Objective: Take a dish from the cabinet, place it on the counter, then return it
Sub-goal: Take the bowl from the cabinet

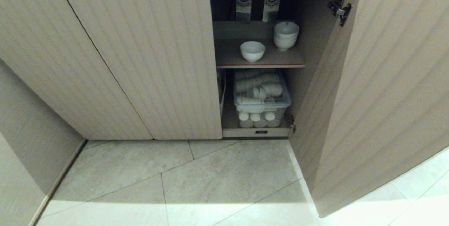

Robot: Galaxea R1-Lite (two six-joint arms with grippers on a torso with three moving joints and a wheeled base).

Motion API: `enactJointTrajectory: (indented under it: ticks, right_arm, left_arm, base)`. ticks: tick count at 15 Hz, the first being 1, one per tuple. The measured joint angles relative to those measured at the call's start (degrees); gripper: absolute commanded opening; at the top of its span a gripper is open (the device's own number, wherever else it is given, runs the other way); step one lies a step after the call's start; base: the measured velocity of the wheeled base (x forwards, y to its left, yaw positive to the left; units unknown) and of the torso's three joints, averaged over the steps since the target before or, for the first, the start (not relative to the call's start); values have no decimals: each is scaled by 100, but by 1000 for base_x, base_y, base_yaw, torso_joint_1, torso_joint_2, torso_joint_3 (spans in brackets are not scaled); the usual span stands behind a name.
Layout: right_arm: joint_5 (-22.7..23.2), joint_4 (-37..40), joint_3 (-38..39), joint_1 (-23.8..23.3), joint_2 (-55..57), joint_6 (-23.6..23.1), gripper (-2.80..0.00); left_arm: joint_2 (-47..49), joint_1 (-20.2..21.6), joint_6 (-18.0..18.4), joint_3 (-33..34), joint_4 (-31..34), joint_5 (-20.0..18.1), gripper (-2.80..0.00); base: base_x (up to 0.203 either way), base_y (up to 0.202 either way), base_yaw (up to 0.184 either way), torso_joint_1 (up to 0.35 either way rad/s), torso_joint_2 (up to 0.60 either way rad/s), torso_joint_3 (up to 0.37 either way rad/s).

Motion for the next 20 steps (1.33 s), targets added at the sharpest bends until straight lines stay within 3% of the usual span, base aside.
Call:
enactJointTrajectory:
  ticks: [17,20]
  right_arm:
    - [2,2,0,0,0,-25,-280]
    - [34,27,0,0,0,-360,-280]
  left_arm:
    - [0,-2,0,0,0,0,-280]
    - [0,-2,0,0,0,2,-280]
  base:
    - [0,0,0,0,0,0]
    - [0,0,0,0,0,0]
